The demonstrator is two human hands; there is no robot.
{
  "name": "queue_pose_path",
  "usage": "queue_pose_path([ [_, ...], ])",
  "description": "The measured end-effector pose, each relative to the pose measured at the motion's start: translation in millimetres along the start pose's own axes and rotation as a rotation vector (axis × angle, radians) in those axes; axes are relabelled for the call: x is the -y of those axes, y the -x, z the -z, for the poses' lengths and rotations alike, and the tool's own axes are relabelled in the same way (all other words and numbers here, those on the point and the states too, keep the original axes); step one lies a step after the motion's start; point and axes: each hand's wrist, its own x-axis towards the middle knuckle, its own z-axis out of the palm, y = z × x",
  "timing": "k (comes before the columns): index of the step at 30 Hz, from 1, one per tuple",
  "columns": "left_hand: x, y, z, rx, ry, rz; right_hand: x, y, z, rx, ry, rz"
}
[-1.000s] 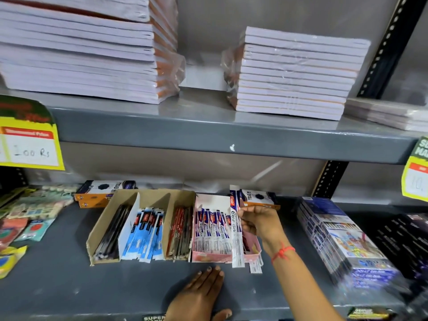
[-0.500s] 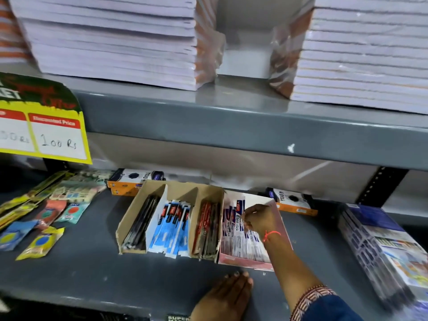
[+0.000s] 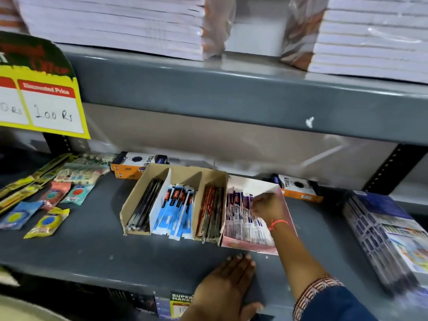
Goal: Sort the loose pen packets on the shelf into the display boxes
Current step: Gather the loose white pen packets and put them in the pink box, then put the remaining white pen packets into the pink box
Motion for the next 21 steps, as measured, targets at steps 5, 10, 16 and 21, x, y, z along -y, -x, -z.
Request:
queue_pose_path([
  [5, -8.2, 2.5, 2.1, -0.039, -0.081, 0.039, -12.7, 30.1, 49.9, -0.336, -0.068, 0.039],
  [10, -1.7, -0.9, -14.0, -0.157, -0.027, -0.008, -63.5, 55.8, 89.7, -0.474, -0.078, -0.113],
  [16, 0.4, -4.5, -24.6, -0.073, -0.016, 0.006, -85.6, 83.7, 71.2, -0.155, 0.335, -0.115],
  [21, 0.3, -2.2, -26.2, -0.079, -0.003, 0.02, -79.5, 90.1, 59.5, -0.197, 0.304, -0.096],
])
